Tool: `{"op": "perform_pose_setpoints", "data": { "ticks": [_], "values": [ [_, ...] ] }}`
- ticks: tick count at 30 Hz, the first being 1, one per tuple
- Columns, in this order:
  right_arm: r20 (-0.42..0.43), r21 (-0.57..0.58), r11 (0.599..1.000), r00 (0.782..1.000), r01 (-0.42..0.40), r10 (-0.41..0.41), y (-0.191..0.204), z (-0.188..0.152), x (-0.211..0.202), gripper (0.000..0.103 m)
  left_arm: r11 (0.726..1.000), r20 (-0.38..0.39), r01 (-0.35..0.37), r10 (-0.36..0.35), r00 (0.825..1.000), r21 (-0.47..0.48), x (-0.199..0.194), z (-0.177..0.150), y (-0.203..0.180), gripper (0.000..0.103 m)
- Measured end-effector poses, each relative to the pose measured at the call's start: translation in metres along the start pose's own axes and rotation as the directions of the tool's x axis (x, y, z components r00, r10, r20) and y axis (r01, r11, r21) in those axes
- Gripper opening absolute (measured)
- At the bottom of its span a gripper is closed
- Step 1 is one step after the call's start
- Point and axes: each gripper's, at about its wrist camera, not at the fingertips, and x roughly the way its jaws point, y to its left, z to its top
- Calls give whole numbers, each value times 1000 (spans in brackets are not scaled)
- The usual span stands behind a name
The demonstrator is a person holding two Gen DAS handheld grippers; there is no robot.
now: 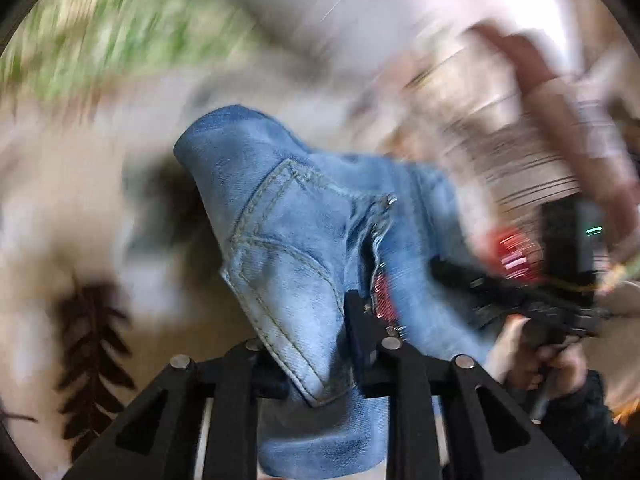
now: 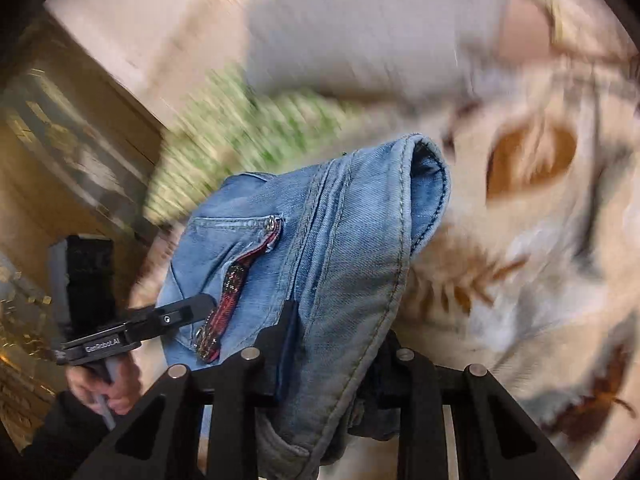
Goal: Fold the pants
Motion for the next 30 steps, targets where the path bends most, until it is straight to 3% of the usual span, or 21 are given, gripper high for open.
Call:
{"op": "perform_pose_setpoints", "data": {
  "ticks": [2, 4, 6, 12, 14, 15, 16, 17, 18, 19, 21, 23, 24, 27, 29, 30],
  "values": [
    [-69, 42, 998, 996, 51, -49, -20, -9, 38, 41, 991, 23, 93, -92, 996, -91, 7, -3, 24, 41],
    [-31, 124, 992, 999, -29, 33, -35, -11, 34, 43, 982, 20, 136, -135, 991, -134, 6, -4, 35, 43],
    [-41, 118, 992, 998, -33, 38, -37, -10, 34, 43, 990, 23, 108, -106, 994, -91, 3, -4, 31, 44],
    [-38, 26, 997, 997, 70, -69, -17, -7, 33, 44, 992, 30, 81, -78, 996, -96, 3, -3, 29, 46],
    [-30, 10, 995, 995, 95, -95, -17, -8, 29, 49, 997, 48, 36, -32, 998, -70, 7, 0, 13, 58],
    [-24, 0, 994, 994, 111, -111, -18, -9, 26, 51, 999, 73, -23, 25, 997, -33, 4, -1, 7, 64],
    [-16, -11, 991, 991, 131, -131, -14, -7, 26, 62, 997, 93, -75, 76, 993, -15, 3, -1, 1, 80],
    [-2, -28, 982, 983, 185, -185, -10, -6, 24, 79, 988, 123, -157, 156, 980, -1, -2, -3, -4, 94],
    [15, -45, 970, 971, 240, -240, -8, -7, 20, 86, 976, 145, -216, 214, 966, 1, -8, -5, -6, 99],
    [35, -57, 957, 959, 283, -282, -3, -6, 18, 92, 971, 154, -240, 238, 959, -2, -11, -5, -8, 103],
    [70, -79, 942, 945, 326, -321, 4, -7, 10, 94, 952, 178, -306, 303, 936, -8, -23, -7, -12, 103],
    [103, -94, 930, 933, 355, -346, 13, -6, -4, 97, 911, 263, -412, 399, 879, -4, -44, -8, -24, 103],
    [123, -102, 923, 925, 371, -358, 18, -5, -11, 99, 883, 322, -470, 442, 837, 10, -61, -9, -36, 103],
    [248, -139, 883, 879, 449, -408, 50, -2, -52, 103, 829, 448, -559, 490, 748, 25, -104, -16, -67, 103],
    [305, -139, 864, 851, 483, -426, 68, -2, -78, 103, 816, 527, -578, 481, 700, 22, -139, -25, -92, 103],
    [342, -137, 859, 838, 493, -426, 82, -4, -100, 103, 820, 548, -573, 472, 690, 16, -152, -28, -101, 103]
  ]
}}
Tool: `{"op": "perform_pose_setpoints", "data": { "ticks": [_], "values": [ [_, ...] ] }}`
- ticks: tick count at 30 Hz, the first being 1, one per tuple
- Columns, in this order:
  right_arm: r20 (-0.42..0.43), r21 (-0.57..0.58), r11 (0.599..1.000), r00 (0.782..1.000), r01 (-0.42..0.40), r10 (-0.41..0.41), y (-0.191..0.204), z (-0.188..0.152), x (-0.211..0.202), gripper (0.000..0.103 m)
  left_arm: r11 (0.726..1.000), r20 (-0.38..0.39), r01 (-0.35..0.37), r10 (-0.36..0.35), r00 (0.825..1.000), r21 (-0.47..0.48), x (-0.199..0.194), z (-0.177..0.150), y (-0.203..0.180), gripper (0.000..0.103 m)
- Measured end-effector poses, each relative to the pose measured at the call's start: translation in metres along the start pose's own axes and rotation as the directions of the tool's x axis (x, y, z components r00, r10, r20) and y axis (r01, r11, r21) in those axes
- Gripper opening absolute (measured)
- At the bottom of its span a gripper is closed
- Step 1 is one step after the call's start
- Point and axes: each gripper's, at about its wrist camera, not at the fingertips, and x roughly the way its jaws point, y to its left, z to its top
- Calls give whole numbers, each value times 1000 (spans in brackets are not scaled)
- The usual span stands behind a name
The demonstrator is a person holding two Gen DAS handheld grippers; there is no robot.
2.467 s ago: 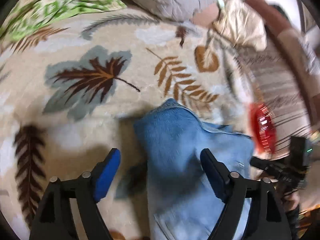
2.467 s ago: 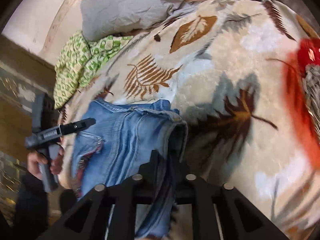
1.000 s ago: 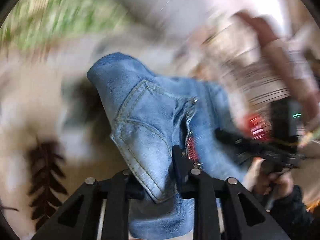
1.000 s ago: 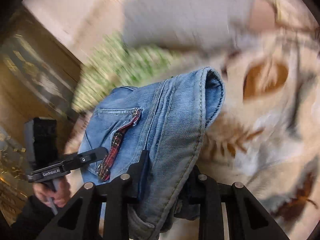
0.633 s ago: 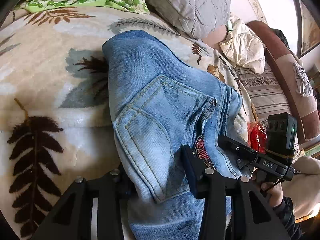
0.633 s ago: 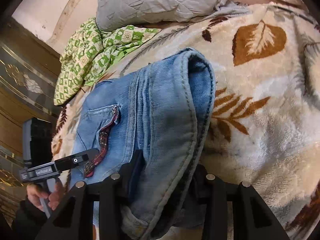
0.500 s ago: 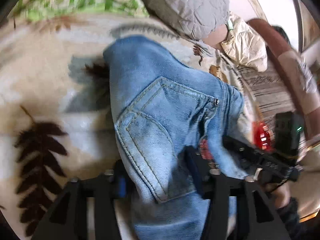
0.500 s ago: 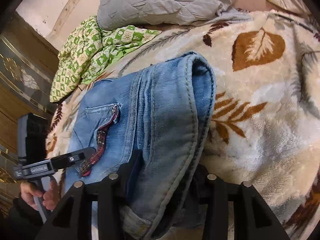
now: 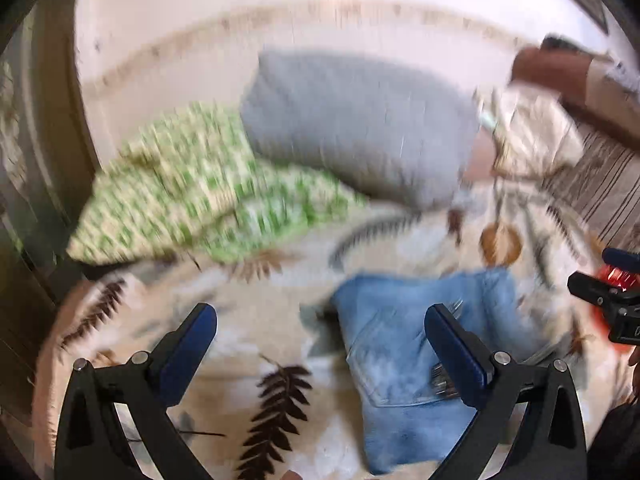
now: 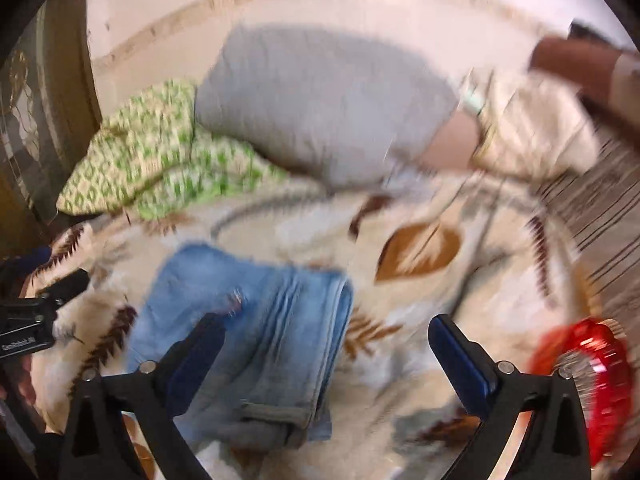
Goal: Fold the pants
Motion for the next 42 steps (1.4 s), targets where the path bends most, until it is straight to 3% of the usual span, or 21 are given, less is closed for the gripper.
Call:
{"op": "perform_pose_setpoints", "data": {
  "ticks": [3, 7, 9, 12, 17, 22, 25, 31, 34, 38, 42],
  "values": [
    [60, 9, 999, 998, 33, -33, 8, 10, -51, 103, 998, 86, 42, -38, 996, -40, -52, 10, 0, 103],
    [133, 22, 998, 989, 56, -59, 15, 9, -116, 103, 997, 150, 32, -20, 988, -73, -94, 11, -9, 103],
    [151, 25, 996, 985, 81, -84, 20, 2, -136, 103, 997, 147, 10, 2, 989, -81, -104, 4, -14, 103],
    [144, 37, 993, 982, 116, -120, 22, -19, -150, 103, 995, 106, 44, -35, 994, -87, -105, -15, -24, 103],
    [53, 89, 984, 986, 156, -161, 17, -69, -126, 103, 996, 7, 29, -28, 1000, -81, -83, -53, -39, 103],
    [-77, 111, 981, 986, 157, -149, 14, -122, -90, 103, 996, -116, -2, -9, 993, -91, -63, -101, -53, 103],
    [-105, 107, 984, 986, 143, -131, 18, -141, -86, 103, 997, -141, 7, -17, 990, -75, -64, -114, -57, 103],
    [-72, 70, 991, 991, 119, -114, 23, -136, -94, 103, 997, -138, 11, -22, 990, -80, -61, -110, -51, 103],
    [-80, 51, 996, 994, 79, -75, 21, -128, -87, 103, 997, -152, 58, -65, 986, -46, -39, -105, -48, 103],
    [-92, 41, 999, 996, -18, 22, 21, -107, -68, 103, 989, -200, 109, -88, 976, 99, -3, -102, -56, 103],
    [-134, 63, 990, 982, -129, 137, 10, -81, -34, 103, 945, -213, 180, -122, 969, 274, 22, -101, -70, 103]
  ]
}}
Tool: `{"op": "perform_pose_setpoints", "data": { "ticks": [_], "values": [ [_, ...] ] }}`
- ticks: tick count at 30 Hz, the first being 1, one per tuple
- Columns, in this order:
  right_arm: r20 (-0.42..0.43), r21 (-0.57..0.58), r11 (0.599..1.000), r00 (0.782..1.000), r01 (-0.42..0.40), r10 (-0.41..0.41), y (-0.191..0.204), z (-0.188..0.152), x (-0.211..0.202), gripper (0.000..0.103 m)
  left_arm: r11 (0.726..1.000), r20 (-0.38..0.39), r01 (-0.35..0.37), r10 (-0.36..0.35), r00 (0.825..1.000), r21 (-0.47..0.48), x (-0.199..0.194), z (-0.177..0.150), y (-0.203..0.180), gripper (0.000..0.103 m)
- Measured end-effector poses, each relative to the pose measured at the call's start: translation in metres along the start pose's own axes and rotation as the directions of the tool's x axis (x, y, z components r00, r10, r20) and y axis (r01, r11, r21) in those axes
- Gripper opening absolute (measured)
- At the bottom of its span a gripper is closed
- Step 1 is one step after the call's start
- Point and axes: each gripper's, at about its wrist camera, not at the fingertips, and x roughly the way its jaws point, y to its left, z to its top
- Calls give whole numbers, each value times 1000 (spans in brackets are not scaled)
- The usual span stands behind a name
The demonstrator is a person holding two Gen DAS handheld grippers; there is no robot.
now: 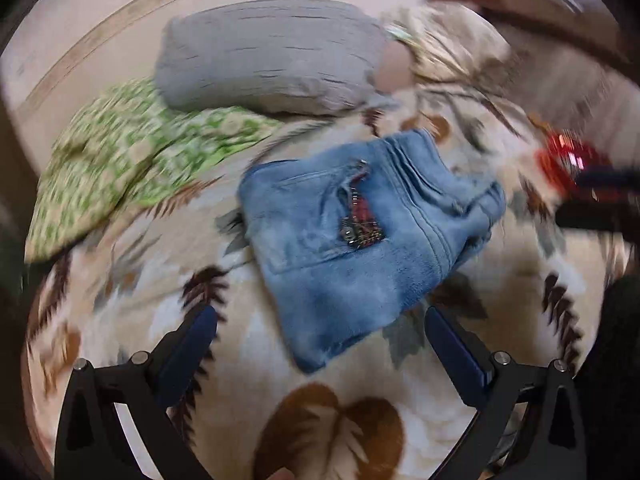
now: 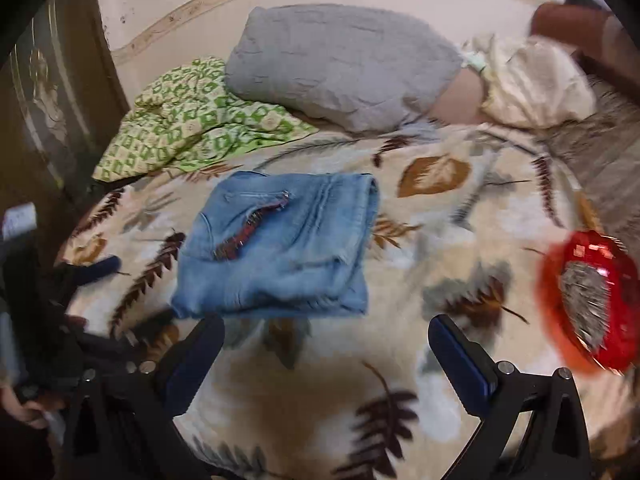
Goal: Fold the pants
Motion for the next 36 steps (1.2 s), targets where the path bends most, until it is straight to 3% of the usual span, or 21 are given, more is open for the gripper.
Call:
{"op": "perform_pose_setpoints", "data": {
  "ticks": [3, 4, 5, 6, 7, 8, 9, 10, 11, 13, 16, 19, 24, 25, 26, 27, 28, 30, 33, 36],
  "values": [
    [-66, 32, 998, 996, -53, 55, -14, 16, 32, 93, 994, -31, -9, 12, 999, 112, 16, 5, -7, 103],
    [-96, 24, 999, 994, -40, 43, -16, 20, 44, 82, 987, -43, -8, 15, 999, 160, 22, 6, -11, 102],
    [-127, 31, 998, 991, -46, 50, -20, 21, 57, 63, 981, -62, -14, 26, 998, 192, 27, 6, -14, 93],
    [-152, 51, 997, 986, -66, 73, -23, 22, 68, 53, 975, -98, -13, 35, 995, 223, 34, 6, -17, 85],
    [-184, 90, 990, 975, -112, 127, -28, 21, 80, 41, 970, -150, 38, -2, 989, 239, 42, 6, -19, 69],
    [-216, 146, 973, 954, -179, 208, -33, 19, 95, 35, 967, -190, 70, -23, 981, 244, 48, 6, -21, 49],
    [-220, 155, 966, 946, -207, 238, -34, 17, 101, 33, 963, -213, 53, 5, 977, 264, 52, 4, -24, 39],
    [-219, 136, 967, 946, -214, 240, -31, 15, 103, 32, 946, -214, 9, 64, 975, 325, 55, 1, -28, 20],
    [-213, 105, 973, 951, -205, 224, -27, 14, 103, 31, 930, -205, 5, 76, 976, 368, 54, 0, -31, 18],
    [-190, 67, 975, 956, -213, 222, -25, 14, 96, 30, 935, -182, 44, 22, 983, 351, 44, 1, -26, 14],
    [-179, 44, 977, 960, -211, 215, -33, 17, 91, 30, 954, -190, 100, -47, 981, 281, 40, 2, -14, 13],
    [-212, 30, 979, 956, -203, 205, -35, 11, 105, 30, 954, -229, 98, -32, 973, 282, 58, -8, -12, 13],
    [-180, 46, 975, 958, -218, 223, -42, 8, 109, 34, 965, -190, 89, -42, 981, 247, 45, -6, -11, 16],
    [-168, 32, 973, 959, -227, 229, -42, 10, 102, 47, 968, -172, 92, -52, 984, 233, 38, -6, -9, 22],
    [-162, 21, 977, 963, -214, 214, -44, 11, 96, 63, 976, -155, 93, -63, 986, 195, 29, -6, -4, 45],
    [-146, 1, 983, 973, -182, 180, -47, 13, 85, 69, 984, -139, 87, -66, 988, 153, 22, -8, 1, 62],
    [-132, -22, 986, 978, -165, 160, -50, 14, 77, 73, 994, -102, 69, -60, 993, 86, 14, -10, 8, 86],
    [-117, -106, 984, 985, -141, 129, -54, 12, 64, 73, 994, -55, 83, -87, 995, -68, 6, -13, 22, 88],
    [-165, -271, 958, 985, -94, 50, -44, 2, 70, 73, 956, -161, 110, -158, 974, -272, 27, -20, 33, 88],
    [-149, -399, 916, 989, -47, -14, -27, -7, 84, 73, 950, -176, 50, -108, 979, -309, 42, -27, 28, 88]
  ]
}}
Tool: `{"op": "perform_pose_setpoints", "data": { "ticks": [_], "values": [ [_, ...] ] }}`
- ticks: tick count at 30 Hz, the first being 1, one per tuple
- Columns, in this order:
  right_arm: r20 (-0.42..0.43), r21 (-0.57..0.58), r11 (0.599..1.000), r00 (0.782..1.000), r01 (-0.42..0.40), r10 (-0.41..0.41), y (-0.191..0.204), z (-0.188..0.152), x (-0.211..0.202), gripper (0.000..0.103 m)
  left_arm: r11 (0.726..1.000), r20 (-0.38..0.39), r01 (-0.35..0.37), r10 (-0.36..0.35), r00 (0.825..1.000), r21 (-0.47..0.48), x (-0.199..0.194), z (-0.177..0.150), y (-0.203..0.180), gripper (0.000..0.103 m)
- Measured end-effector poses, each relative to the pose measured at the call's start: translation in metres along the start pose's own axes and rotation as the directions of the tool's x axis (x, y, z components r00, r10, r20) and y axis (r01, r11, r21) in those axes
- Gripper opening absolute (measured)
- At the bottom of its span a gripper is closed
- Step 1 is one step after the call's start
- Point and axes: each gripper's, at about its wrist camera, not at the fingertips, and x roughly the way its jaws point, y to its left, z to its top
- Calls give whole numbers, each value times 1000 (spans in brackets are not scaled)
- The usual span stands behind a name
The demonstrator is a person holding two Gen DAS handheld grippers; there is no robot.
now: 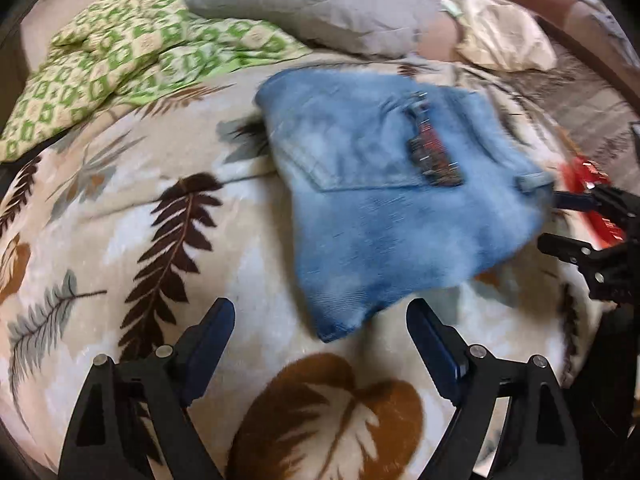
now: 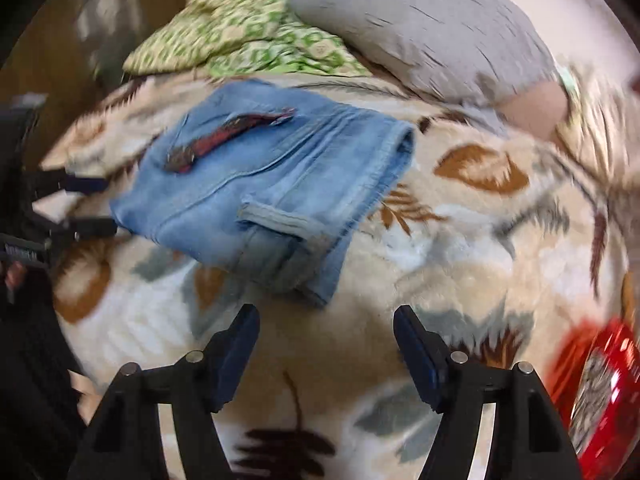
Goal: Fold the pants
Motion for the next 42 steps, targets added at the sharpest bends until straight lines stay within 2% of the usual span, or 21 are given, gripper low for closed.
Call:
{"op": "perform_pose_setpoints", "data": {
  "ticks": [3, 4, 5, 6, 7, 8, 10, 12, 14, 16, 18, 20, 21, 22, 23, 25, 29, 32, 36, 39, 42],
  "values": [
    [8, -37, 999, 999, 32, -31, 4, 3, 19, 72, 993, 33, -15, 18, 999, -113, 10, -10, 5, 86],
    [15, -26, 999, 999, 29, -28, 3, 5, 25, 70, 987, 72, -13, 25, 997, -161, 9, -12, 9, 79],
    [23, -4, 1000, 1000, 6, -6, 1, 7, 30, 58, 986, 94, -10, 27, 995, -169, 7, -15, 10, 61],
    [29, 37, 998, 999, -47, 46, -4, 7, 34, 50, 990, 89, 2, 11, 996, -143, 7, -14, 8, 50],
    [31, 71, 994, 996, -84, 82, -5, 7, 38, 46, 994, 80, 27, -18, 997, -111, 7, -12, 5, 28],
    [39, 91, 992, 996, -90, 86, -6, 6, 40, 46, 997, 63, 29, -24, 998, -76, 6, -11, 1, 19],
    [51, 100, 992, 996, -72, 67, -3, 2, 40, 44, 1000, 36, -2, 1, 999, 13, 7, -5, -3, 13],
    [52, 122, 990, 996, -72, 66, -1, 0, 35, 42, 1000, 29, 18, -19, 999, 26, 0, 5, 7, 10],
    [78, 184, 972, 988, -147, 135, -2, -3, 22, 38, 1000, 55, 9, -10, 998, 20, -12, 9, 21, 9],
    [95, 199, 962, 980, -190, 174, 5, -2, 16, 37, 1000, 35, 14, -14, 999, -9, -13, 14, 37, 9],
    [58, 175, 976, 991, -127, 118, 14, -4, 25, 37, 1000, -46, 23, -23, 999, -5, 5, 10, 40, 9],
    [29, 186, 976, 994, -113, 109, 15, -5, 36, 38, 999, -64, -8, 11, 998, 49, 11, 6, 29, 9],
    [43, 213, 969, 992, -129, 122, 11, -5, 35, 38, 998, -44, -10, 13, 999, 62, 6, 8, 25, 11],
    [43, 233, 963, 990, -138, 132, 7, -6, 33, 39, 998, -45, 16, -14, 999, 59, 2, 8, 26, 30],
    [34, 246, 959, 990, -141, 137, 3, -5, 32, 43, 997, -50, 55, -52, 997, 51, -4, 9, 25, 65],
    [9, 265, 957, 993, -120, 122, -5, -4, 24, 58, 996, -28, 75, -74, 997, 48, -26, 5, 23, 87],
    [69, 334, 928, 986, -167, 153, -34, -6, -4, 64, 970, 6, 199, -202, 979, 138, -69, 11, 25, 87],
    [154, 433, 865, 966, -254, 206, -66, 8, -17, 66, 962, 63, 250, -257, 964, 107, -74, 48, 39, 94],
    [218, 507, 776, 927, -374, 304, -85, 40, -3, 66, 958, 42, 282, -280, 959, -53, -22, 112, 60, 94],
    [208, 564, 713, 907, -417, 366, -87, 58, 23, 66, 931, -13, 301, -310, 951, -207, 30, 147, 73, 94],
    [187, 583, 692, 899, -425, 395, -85, 70, 48, 66, 920, -106, 267, -308, 946, -285, 74, 163, 77, 94]
  ]
}}
